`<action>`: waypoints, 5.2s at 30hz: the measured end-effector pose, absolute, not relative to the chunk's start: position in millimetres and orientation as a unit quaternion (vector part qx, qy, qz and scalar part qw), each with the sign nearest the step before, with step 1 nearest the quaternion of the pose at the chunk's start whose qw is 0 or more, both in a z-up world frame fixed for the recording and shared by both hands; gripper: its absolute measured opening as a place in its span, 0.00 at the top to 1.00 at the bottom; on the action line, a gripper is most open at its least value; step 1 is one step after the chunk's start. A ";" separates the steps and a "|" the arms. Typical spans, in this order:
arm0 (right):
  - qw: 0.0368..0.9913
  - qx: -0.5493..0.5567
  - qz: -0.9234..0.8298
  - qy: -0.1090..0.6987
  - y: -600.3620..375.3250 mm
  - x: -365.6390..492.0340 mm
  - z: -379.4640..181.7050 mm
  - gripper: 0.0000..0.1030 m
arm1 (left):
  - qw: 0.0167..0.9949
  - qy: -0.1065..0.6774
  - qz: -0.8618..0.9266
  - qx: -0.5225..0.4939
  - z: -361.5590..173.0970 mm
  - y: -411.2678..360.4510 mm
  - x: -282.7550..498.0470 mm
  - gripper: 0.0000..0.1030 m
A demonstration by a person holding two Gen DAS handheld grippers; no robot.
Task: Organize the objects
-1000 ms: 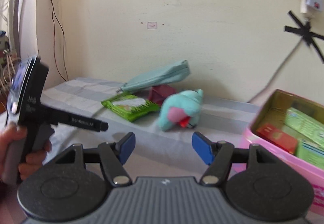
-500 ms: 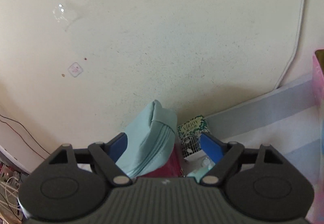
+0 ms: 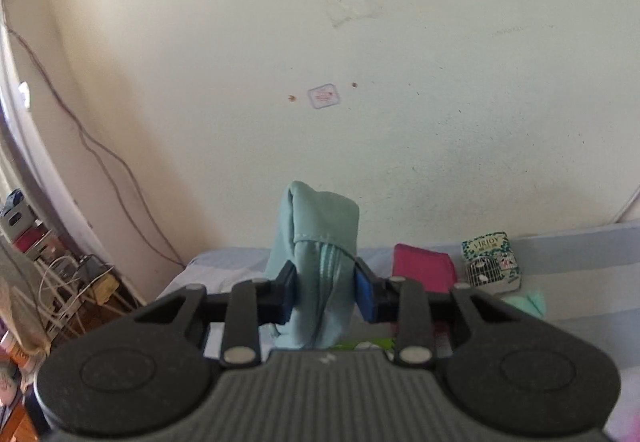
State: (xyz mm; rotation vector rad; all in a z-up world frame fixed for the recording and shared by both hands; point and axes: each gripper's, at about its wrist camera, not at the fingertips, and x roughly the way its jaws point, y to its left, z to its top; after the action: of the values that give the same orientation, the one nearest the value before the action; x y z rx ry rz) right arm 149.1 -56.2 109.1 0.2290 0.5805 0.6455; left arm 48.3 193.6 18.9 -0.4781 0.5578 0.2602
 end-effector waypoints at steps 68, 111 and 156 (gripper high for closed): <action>0.860 0.292 0.225 0.353 -267.3 -16.0 -11.1 0.41 | 0.931 0.294 -0.088 -0.198 12.3 142.8 50.7 0.06; 0.861 0.290 0.228 0.351 -266.5 -17.3 -9.5 0.41 | 0.932 0.292 -0.091 -0.194 12.7 139.8 50.8 0.07; 0.921 0.071 0.223 0.310 -221.8 -0.8 22.9 0.53 | 0.921 0.320 -0.201 -0.093 38.9 56.2 23.5 0.13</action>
State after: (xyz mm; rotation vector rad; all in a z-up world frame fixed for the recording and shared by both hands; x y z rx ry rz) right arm -0.8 -221.8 22.9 0.1458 0.6376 0.4587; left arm 23.5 56.2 38.9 -0.1902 0.6580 -0.4129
